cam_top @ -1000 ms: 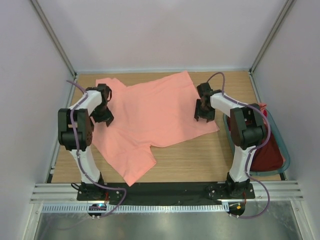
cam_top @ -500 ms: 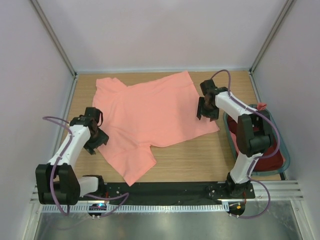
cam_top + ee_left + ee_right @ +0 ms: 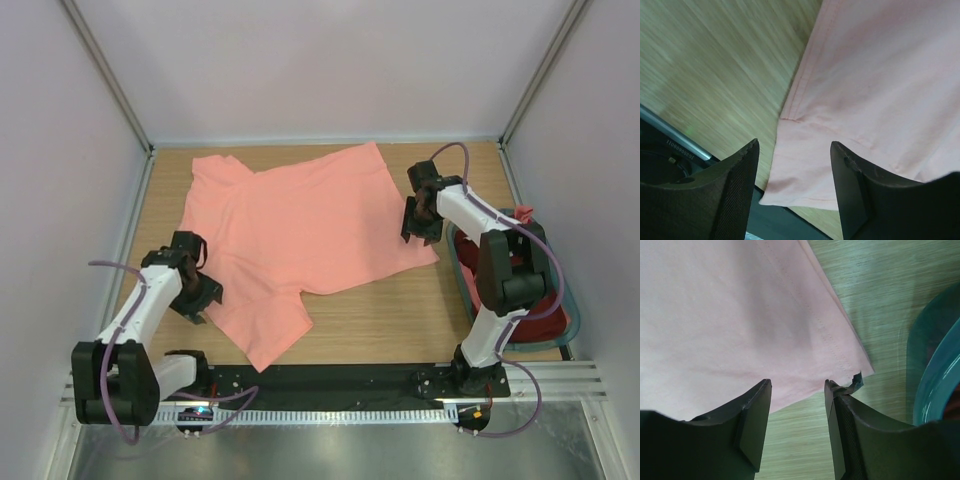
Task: Fold and stack the t-shirts
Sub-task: Fold the tshirt
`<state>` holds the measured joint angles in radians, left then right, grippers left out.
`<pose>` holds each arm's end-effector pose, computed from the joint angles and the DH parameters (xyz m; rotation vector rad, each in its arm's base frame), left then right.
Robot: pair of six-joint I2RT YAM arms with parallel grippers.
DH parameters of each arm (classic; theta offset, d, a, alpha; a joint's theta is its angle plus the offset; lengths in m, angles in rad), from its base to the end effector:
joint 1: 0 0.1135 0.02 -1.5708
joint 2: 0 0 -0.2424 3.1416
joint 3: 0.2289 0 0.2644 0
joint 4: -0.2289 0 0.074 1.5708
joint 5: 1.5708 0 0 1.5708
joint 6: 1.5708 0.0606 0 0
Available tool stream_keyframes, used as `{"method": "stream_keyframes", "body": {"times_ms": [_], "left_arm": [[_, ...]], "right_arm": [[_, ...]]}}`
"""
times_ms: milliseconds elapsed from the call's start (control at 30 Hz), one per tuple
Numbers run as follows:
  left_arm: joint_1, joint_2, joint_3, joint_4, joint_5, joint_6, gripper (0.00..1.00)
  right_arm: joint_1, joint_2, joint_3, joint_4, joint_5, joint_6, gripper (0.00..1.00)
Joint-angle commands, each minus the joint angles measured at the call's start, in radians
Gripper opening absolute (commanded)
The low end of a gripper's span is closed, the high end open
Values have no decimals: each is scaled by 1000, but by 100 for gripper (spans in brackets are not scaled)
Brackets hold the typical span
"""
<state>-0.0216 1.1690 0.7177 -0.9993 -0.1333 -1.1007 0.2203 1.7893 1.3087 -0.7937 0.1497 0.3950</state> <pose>0.1993 0.0037 0.1452 -1.5351 2.5405 0.0727 0.3608 0.0715 0.1562 0.2768 2.8000 -0.0738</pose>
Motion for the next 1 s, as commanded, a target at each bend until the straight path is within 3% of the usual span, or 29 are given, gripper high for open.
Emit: {"method": "stream_keyframes", "body": {"times_ms": [0,300,967], "left_arm": [[-34,-55,-11,-47,8,-59,61],[-235,-16,-89,18,29,-188,59],[-267,83,-106,70,5,-209,46]], "right_arm": [[1,-48,15,13,-13,-8,53],[2,-24,32,10,-15,-10,53],[1,-16,37,-7,11,-25,52]]}}
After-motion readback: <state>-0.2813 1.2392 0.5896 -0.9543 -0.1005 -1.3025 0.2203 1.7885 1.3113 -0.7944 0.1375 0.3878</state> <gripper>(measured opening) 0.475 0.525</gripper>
